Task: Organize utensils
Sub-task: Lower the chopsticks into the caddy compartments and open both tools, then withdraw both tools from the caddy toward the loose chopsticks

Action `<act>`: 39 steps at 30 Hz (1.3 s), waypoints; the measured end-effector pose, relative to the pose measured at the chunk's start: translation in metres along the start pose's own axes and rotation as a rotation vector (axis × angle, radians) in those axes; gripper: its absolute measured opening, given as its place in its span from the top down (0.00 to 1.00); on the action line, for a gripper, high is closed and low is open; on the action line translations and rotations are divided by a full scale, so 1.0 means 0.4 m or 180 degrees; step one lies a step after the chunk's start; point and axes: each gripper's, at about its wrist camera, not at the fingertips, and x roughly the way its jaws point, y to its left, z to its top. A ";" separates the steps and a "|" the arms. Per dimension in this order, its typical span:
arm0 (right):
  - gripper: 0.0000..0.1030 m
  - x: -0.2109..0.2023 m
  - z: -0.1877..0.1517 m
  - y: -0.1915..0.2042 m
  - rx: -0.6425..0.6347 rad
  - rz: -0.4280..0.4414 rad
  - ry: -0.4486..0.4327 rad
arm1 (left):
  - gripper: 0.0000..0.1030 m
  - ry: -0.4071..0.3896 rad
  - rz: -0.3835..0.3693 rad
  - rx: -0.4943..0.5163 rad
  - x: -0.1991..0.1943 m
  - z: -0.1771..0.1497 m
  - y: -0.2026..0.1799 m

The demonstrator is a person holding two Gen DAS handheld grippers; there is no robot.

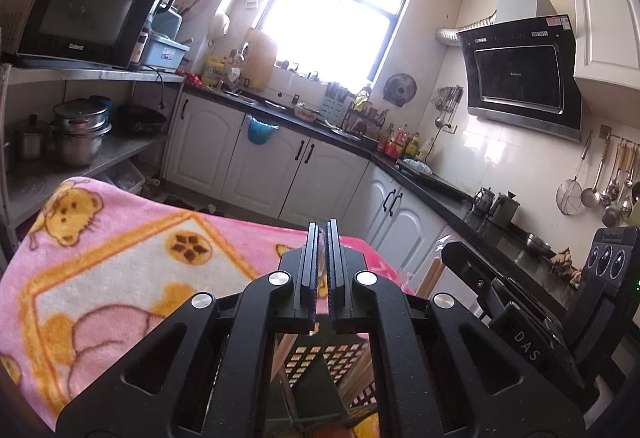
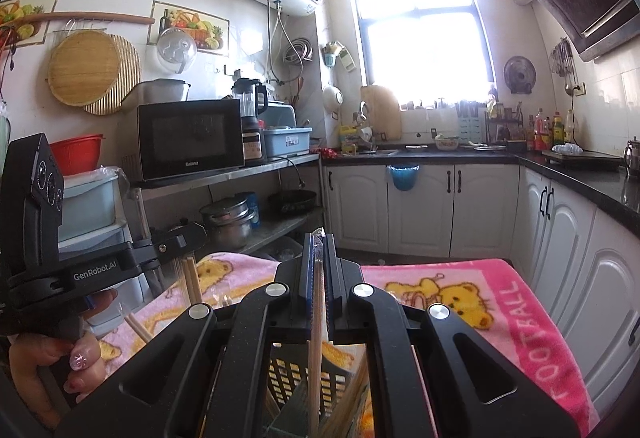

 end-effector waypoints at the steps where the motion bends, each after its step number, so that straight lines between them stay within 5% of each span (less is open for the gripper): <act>1: 0.95 0.000 -0.003 0.000 0.0008 -0.0005 0.0019 | 0.99 0.0011 0.0005 0.0001 -0.002 -0.003 0.000; 11: 0.89 -0.023 -0.033 -0.027 0.0170 -0.0040 0.0248 | 0.99 0.0207 0.0121 -0.0016 -0.020 -0.025 0.017; 17: 0.81 -0.041 -0.044 -0.034 0.0212 -0.0045 0.0367 | 0.88 0.0319 0.0230 -0.0021 -0.040 -0.032 0.024; 25: 0.73 -0.057 -0.068 -0.029 0.0199 -0.0062 0.0562 | 0.55 0.0310 0.0253 0.0036 -0.072 -0.042 0.012; 32: 0.67 -0.071 -0.091 -0.035 0.0205 -0.0068 0.0675 | 0.38 0.0275 0.0251 0.0050 -0.098 -0.051 0.005; 37: 0.62 -0.088 -0.105 -0.042 0.0208 -0.0061 0.0725 | 0.12 0.0222 0.0266 0.0034 -0.127 -0.061 -0.003; 39: 0.60 -0.094 -0.110 -0.043 0.0204 -0.0051 0.0756 | 0.10 0.0187 0.0267 0.0033 -0.141 -0.065 -0.006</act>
